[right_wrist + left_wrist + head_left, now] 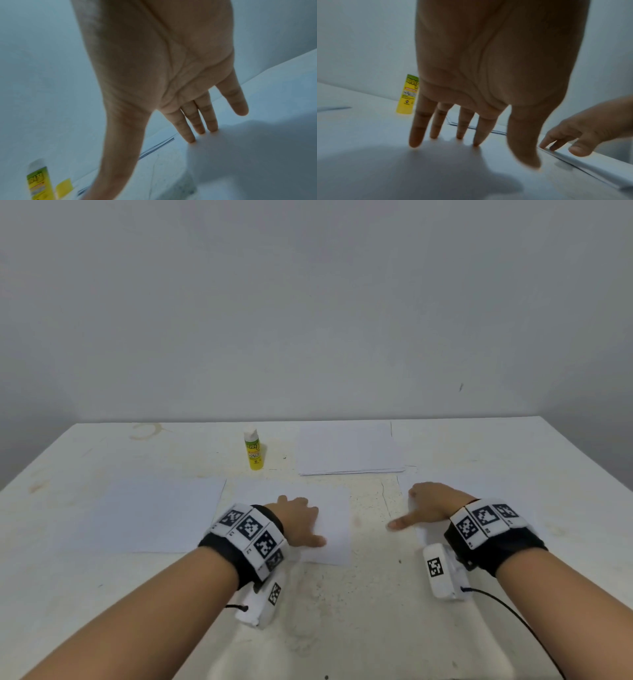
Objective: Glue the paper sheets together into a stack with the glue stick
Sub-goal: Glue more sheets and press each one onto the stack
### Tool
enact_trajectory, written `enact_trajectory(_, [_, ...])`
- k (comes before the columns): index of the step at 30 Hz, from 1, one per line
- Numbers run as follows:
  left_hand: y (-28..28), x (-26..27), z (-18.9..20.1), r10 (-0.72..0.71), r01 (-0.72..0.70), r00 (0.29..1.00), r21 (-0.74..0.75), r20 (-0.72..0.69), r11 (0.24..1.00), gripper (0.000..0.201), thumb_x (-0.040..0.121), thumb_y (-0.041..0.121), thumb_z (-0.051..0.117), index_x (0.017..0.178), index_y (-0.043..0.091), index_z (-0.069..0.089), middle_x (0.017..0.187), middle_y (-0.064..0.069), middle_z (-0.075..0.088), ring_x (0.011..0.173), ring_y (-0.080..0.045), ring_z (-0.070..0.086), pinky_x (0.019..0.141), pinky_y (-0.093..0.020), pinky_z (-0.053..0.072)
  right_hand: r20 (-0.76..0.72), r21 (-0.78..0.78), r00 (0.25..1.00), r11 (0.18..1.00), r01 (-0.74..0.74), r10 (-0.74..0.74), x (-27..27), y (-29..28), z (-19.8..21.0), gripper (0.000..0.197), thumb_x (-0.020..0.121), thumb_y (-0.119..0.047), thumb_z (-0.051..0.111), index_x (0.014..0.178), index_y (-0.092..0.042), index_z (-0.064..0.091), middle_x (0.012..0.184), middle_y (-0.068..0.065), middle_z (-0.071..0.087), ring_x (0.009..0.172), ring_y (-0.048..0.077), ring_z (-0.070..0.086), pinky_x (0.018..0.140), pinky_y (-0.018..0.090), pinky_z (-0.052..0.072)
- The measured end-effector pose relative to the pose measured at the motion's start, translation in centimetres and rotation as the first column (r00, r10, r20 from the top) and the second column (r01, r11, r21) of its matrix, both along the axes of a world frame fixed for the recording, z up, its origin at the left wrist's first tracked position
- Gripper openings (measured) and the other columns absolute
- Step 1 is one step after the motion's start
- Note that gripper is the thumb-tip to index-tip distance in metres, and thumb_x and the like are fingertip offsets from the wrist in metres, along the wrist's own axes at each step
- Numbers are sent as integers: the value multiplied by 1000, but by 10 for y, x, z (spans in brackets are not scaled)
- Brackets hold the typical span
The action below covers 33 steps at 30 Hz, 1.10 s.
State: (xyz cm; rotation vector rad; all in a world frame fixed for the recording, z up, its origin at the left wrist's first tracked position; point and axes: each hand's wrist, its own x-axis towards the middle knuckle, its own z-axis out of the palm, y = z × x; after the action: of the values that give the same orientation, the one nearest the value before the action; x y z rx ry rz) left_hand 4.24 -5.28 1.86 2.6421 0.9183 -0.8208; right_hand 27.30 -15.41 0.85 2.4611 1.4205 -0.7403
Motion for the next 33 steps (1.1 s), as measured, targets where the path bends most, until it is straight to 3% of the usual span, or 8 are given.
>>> enact_trajectory(2, [9,-8,-3,-57,57,998,6,4,998,64,94,28,56,149,18,24,156,-8,16,139,-35,21,108,-46,33,10,58,999,998,34,-34,4,2,1,86,75,-69,60,123,2,58,125,14,62,114,27,58,96,34,44])
enact_trajectory(5, [19,-20,-13,-121,120,990,20,73,993,77,90,15,60,152,26,17,158,-4,11,139,-31,17,110,-40,32,44,91,996,994,67,-71,9,10,5,64,78,-68,59,85,-5,65,89,7,66,82,17,61,73,26,45])
enact_trajectory(6, [21,-24,-16,-132,130,987,23,96,991,80,89,17,62,153,28,15,158,-3,10,139,-29,16,110,-39,31,67,119,994,990,79,-87,9,14,8,61,76,-69,60,82,-9,63,86,4,64,80,15,59,71,25,44])
enact_trajectory(9, [29,-32,-20,-139,136,982,35,130,990,84,89,27,65,153,29,12,160,-2,2,144,-25,6,115,-40,24,115,322,989,946,51,-92,-5,32,24,62,76,-66,64,108,-12,65,111,0,65,106,19,58,92,36,44])
enact_trajectory(13, [34,-37,-20,-105,105,991,-3,78,994,86,92,38,60,154,26,1,161,-2,-11,147,-28,-10,118,-44,11,-148,566,984,824,4,97,-50,71,43,44,81,-46,70,110,-14,66,116,0,64,108,16,57,95,30,44])
enact_trajectory(20, [40,-39,-27,-131,130,991,-63,-13,990,85,96,46,48,152,25,-12,159,-3,-21,146,-36,-13,117,-53,16,-201,486,926,854,-189,319,-108,157,30,42,83,-42,70,115,-16,64,118,1,60,107,14,54,90,24,41])
enact_trajectory(28, [43,-37,-32,-108,106,994,-88,-27,990,79,94,45,52,155,21,8,161,0,-10,145,-33,-18,117,-55,13,-327,513,912,857,-49,248,-129,217,3,57,80,-33,75,130,-15,54,126,6,57,115,22,55,92,27,41])
enact_trajectory(33, [44,-37,-33,-117,114,993,-100,-26,988,79,95,45,51,154,23,5,161,3,-7,145,-32,-20,118,-54,9,-288,498,918,861,-100,273,-131,228,0,39,78,-33,77,105,-5,68,89,2,60,90,22,57,74,27,44])
